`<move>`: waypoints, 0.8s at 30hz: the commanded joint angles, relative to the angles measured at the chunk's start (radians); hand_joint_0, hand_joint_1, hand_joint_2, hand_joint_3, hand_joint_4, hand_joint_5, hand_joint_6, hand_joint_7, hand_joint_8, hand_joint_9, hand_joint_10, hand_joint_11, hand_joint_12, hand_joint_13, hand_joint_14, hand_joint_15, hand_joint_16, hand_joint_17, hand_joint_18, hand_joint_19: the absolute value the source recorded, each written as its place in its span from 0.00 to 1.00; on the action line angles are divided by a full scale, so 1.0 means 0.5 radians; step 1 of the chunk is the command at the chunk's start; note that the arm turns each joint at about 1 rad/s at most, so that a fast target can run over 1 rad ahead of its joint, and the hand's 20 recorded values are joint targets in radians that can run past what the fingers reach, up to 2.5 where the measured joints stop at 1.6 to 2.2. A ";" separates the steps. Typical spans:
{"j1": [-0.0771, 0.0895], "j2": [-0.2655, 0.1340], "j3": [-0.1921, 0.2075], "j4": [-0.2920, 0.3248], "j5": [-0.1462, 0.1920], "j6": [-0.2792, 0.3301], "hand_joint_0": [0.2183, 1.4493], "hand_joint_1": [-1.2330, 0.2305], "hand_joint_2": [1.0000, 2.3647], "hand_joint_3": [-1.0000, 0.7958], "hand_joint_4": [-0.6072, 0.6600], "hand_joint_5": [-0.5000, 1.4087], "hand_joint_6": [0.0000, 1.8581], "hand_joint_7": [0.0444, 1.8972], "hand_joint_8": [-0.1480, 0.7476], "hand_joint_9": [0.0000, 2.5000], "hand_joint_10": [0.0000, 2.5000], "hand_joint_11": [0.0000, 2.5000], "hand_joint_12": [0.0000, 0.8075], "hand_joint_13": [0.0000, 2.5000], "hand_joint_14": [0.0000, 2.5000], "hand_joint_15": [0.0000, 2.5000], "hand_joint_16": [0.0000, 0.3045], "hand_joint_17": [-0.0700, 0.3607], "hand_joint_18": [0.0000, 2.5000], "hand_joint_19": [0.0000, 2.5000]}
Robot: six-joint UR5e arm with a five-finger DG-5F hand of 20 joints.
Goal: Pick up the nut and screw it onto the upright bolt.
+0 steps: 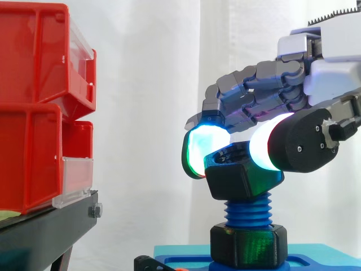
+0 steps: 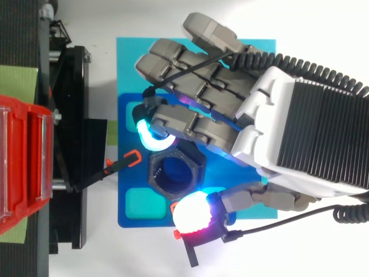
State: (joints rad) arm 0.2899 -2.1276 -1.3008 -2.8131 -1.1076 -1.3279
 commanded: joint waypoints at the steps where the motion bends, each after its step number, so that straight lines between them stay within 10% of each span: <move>1: -0.006 0.000 0.000 -0.013 0.000 0.008 0.27 0.39 0.00 0.28 0.67 0.18 0.27 0.62 0.45 0.10 0.00 0.00 0.39 0.05 0.00 0.00 0.14 0.38 0.00 0.00; 24: -0.021 0.006 0.018 -0.203 -0.009 0.155 0.27 0.39 0.00 0.28 0.67 0.18 0.27 0.62 0.45 0.10 0.00 0.00 0.39 0.05 0.00 0.00 0.13 0.38 0.00 0.00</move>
State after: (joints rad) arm 0.2798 -2.1253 -1.2932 -2.9025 -1.1127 -1.2618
